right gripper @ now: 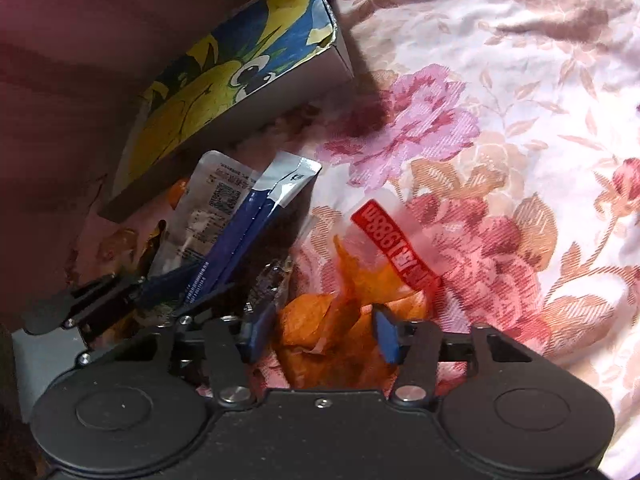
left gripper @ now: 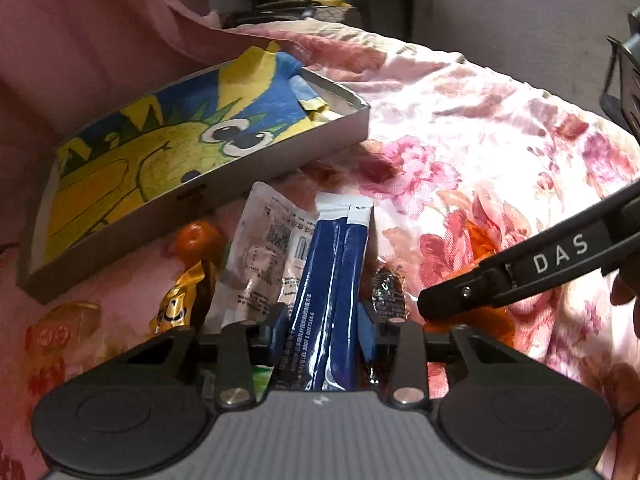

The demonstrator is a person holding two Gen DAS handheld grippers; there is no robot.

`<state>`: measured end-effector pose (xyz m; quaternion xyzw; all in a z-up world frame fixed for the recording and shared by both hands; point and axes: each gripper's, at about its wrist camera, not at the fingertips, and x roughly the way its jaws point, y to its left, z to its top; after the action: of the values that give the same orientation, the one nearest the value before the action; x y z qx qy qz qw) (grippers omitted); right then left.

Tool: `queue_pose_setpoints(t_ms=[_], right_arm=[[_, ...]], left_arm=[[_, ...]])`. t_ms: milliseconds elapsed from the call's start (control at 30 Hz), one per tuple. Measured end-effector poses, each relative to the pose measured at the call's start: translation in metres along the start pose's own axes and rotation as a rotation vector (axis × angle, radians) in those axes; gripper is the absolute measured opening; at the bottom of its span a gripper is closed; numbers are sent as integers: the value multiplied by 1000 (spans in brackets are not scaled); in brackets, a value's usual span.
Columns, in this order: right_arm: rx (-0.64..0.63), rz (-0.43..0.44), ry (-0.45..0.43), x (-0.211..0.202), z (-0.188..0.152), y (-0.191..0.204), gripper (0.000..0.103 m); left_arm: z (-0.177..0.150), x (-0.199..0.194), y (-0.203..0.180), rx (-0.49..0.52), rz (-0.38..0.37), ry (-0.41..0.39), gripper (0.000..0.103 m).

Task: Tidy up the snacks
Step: 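Close left tool on the blue stick packet while right tool grasps the orange packet, then carry blue packet with left tool into the tray while right tool carries orange packet there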

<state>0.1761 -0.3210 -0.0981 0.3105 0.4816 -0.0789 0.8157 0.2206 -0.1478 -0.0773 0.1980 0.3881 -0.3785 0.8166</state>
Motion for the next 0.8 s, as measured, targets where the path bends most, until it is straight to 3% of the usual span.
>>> queue_pose_setpoints(t_ms=[100, 267, 367, 400, 633, 800], right_arm=[[-20, -3, -13, -3, -1, 3, 44], [-81, -10, -52, -15, -6, 11, 42], [-133, -12, -99, -25, -9, 18, 32], [-152, -14, -118, -29, -10, 21, 27], [-191, -10, -166, -38, -10, 22, 27], [-227, 15, -255, -54, -7, 29, 27]], left_arm=[[-1, -6, 2, -70, 25, 11, 36], [-7, -24, 13, -231, 4, -19, 34], [-8, -37, 18, -296, -22, -60, 34], [-8, -42, 18, -312, -24, -80, 34], [-1, -62, 21, -363, -1, -186, 34], [5, -68, 28, -389, 29, -235, 34]])
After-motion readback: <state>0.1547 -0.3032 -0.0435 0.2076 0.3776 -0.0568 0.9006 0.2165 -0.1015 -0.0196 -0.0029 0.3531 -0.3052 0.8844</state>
